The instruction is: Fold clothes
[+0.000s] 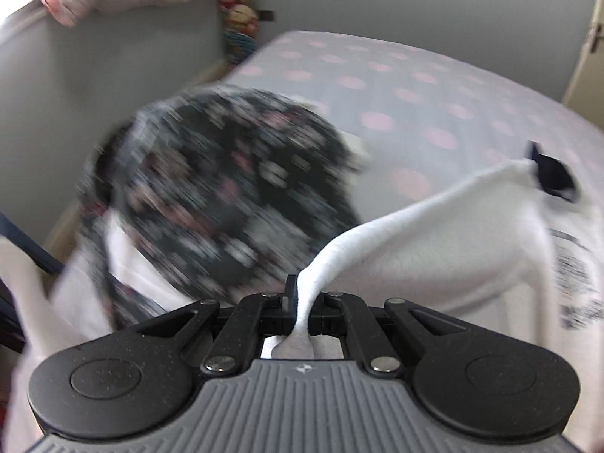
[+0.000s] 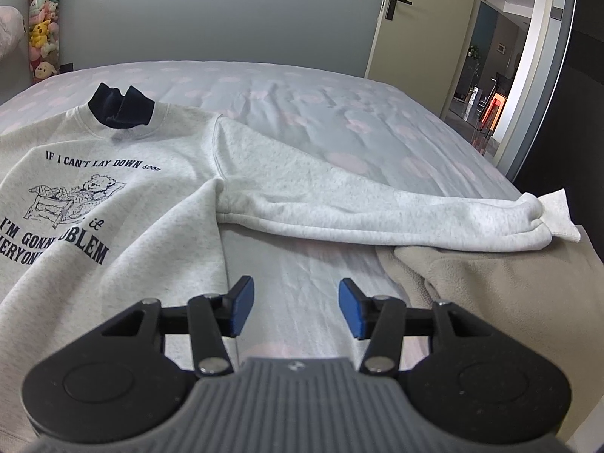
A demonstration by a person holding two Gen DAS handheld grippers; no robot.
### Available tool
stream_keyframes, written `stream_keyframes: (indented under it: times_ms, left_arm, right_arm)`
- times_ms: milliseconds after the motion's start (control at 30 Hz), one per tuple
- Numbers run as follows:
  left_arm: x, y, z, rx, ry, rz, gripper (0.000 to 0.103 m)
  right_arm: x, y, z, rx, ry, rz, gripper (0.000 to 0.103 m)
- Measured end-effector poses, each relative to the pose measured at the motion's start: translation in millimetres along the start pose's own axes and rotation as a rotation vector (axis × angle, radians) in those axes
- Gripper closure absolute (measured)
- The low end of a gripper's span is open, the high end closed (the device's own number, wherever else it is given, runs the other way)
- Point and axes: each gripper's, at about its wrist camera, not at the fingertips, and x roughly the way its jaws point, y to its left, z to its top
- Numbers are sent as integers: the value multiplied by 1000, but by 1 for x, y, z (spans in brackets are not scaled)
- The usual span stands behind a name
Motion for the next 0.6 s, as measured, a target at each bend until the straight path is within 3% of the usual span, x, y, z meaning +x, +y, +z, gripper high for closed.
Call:
stream_keyframes:
  times_ms: [200, 367, 500, 567, 600]
  left_arm:
    - [46, 27, 34, -20, 33, 75, 101]
    - [80, 21, 34, 34, 41, 145, 100]
    - [83, 12, 32, 69, 27, 182, 98]
    - [72, 4, 25, 116, 0, 194, 93]
    - [65, 0, 21, 142, -18, 199, 85]
  right_arm:
    - [4, 0, 0, -2, 19, -3, 49]
    - [10, 3, 0, -12, 35, -5, 49]
    - [15, 3, -1, -10, 47, 4, 49]
    - [17, 4, -1, -12, 55, 14, 49]
    - [17, 4, -1, -10, 54, 18, 49]
